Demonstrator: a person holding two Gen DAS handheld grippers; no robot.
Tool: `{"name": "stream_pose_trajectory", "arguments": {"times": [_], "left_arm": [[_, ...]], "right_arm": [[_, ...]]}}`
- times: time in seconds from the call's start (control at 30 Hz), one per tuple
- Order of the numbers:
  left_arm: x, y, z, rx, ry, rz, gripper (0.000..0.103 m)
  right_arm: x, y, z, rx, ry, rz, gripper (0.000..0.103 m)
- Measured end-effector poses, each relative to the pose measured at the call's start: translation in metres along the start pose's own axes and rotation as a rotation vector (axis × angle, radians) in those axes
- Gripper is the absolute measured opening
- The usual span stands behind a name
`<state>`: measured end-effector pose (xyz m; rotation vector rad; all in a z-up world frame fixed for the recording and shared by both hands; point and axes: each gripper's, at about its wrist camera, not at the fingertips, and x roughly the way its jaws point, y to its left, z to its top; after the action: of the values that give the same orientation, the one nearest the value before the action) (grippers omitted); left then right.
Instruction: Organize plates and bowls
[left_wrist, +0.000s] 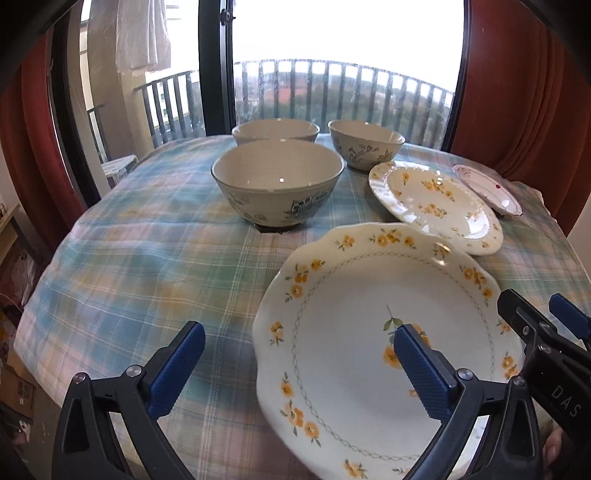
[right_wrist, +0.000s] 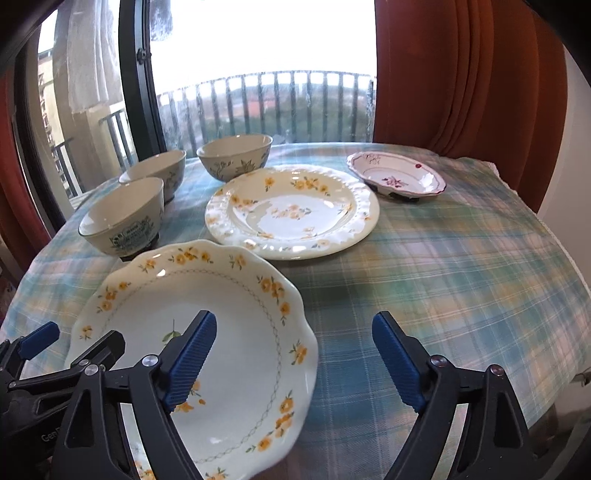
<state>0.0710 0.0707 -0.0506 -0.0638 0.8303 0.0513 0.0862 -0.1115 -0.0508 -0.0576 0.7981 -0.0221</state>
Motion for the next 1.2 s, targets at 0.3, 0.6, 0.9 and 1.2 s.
{"name": "stream_pose_trajectory", "arguments": {"times": [0.3, 0.6, 0.9, 1.2], "left_arm": [[-0.022, -0.019, 0.015, 0.024, -0.066, -0.022, 0.103], [-0.021, -0.052, 0.049, 0.055, -0.108, -0.026, 0.103], [0.006, -0.086, 0.086, 0.074, -0.102, -0.042, 0.103], [0.048, -0.11, 0.112, 0.102, -0.043, -0.027, 0.102]], "right_arm": [[-0.027, -0.016, 0.015, -0.013, -0.063, -0.008, 0.089], [-0.023, -0.049, 0.043, 0.028, -0.075, 0.027, 0.089], [0.004, -0.08, 0.084, 0.038, -0.09, 0.04, 0.089], [0.045, -0.082, 0.11, 0.014, -0.06, 0.034, 0.089]]}}
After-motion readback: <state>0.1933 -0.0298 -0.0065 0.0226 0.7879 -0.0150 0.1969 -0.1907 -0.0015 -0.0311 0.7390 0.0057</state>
